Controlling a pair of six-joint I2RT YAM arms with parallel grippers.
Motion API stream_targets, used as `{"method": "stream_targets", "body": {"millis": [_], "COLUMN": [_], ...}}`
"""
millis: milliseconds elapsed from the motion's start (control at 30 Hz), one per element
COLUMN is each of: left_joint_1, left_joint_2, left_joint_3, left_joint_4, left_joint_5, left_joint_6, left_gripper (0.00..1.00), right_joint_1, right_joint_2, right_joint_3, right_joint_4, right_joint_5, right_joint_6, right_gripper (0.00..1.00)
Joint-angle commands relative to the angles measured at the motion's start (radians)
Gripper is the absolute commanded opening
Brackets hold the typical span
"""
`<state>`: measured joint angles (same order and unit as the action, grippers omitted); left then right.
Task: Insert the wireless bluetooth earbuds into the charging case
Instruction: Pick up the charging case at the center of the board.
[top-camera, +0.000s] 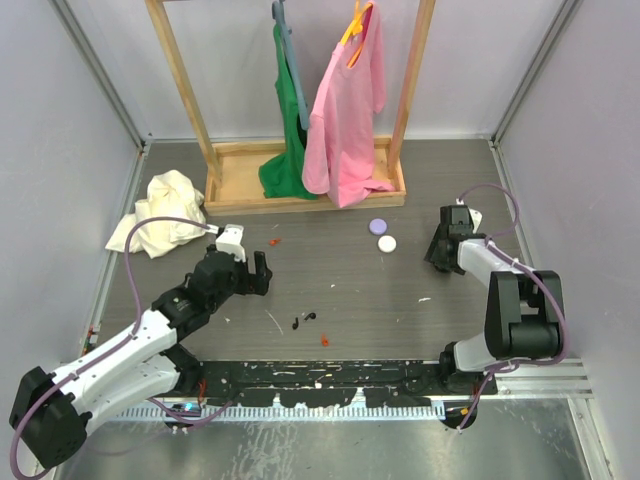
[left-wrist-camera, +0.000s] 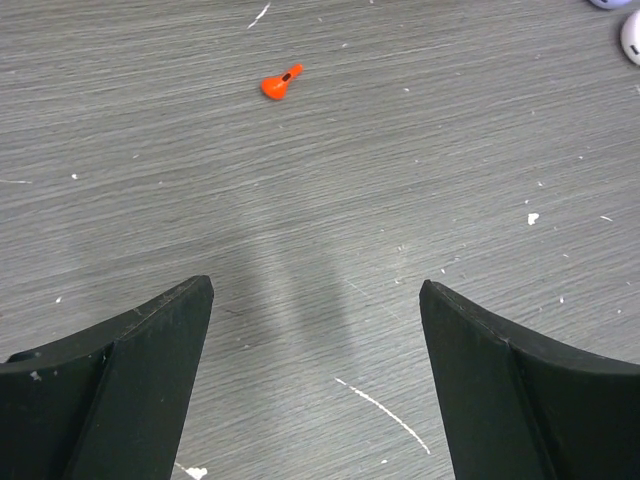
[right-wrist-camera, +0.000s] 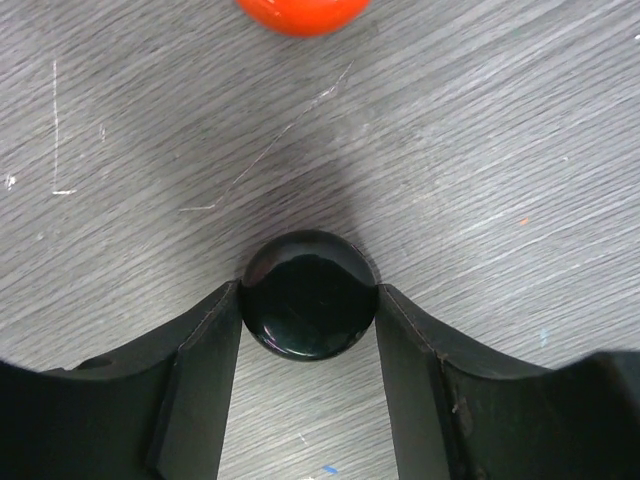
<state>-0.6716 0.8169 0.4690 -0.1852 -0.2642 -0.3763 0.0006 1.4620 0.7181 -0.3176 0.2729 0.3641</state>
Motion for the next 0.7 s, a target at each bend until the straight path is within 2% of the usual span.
{"method": "stream_targets", "body": {"millis": [0, 133, 400, 667], "left_joint_1": [0.006, 0.006, 0.006, 0.005], "left_joint_2": [-0.027, -0.038, -0.065, -0.095], "left_joint_3": [-0.009, -0.026, -0.081, -0.180], "left_joint_4": [0.102, 0.147, 0.297, 0.578], "left_joint_5": [0.068, 0.141, 0.295, 0.444], "left_joint_6": [0.005, 0.006, 0.050, 0.169], "left_gripper": [0.87, 0.87, 0.87, 0.87], "right_joint_1": [0.006, 0.054, 0.237, 0.350], "right_joint_2": [-0.066, -0.122, -0.223, -0.251], "right_joint_3": [-0.015, -0.033, 0.015, 0.151], "right_joint_4": [0.020, 0.013, -0.043, -0.143], "right_joint_5": [-0.084, -0.150, -0.278, -0.451], "right_joint_6": [-0.009, -0.014, -0.039, -0.124], "right_gripper": [0.47, 0.44, 0.42, 0.42]}}
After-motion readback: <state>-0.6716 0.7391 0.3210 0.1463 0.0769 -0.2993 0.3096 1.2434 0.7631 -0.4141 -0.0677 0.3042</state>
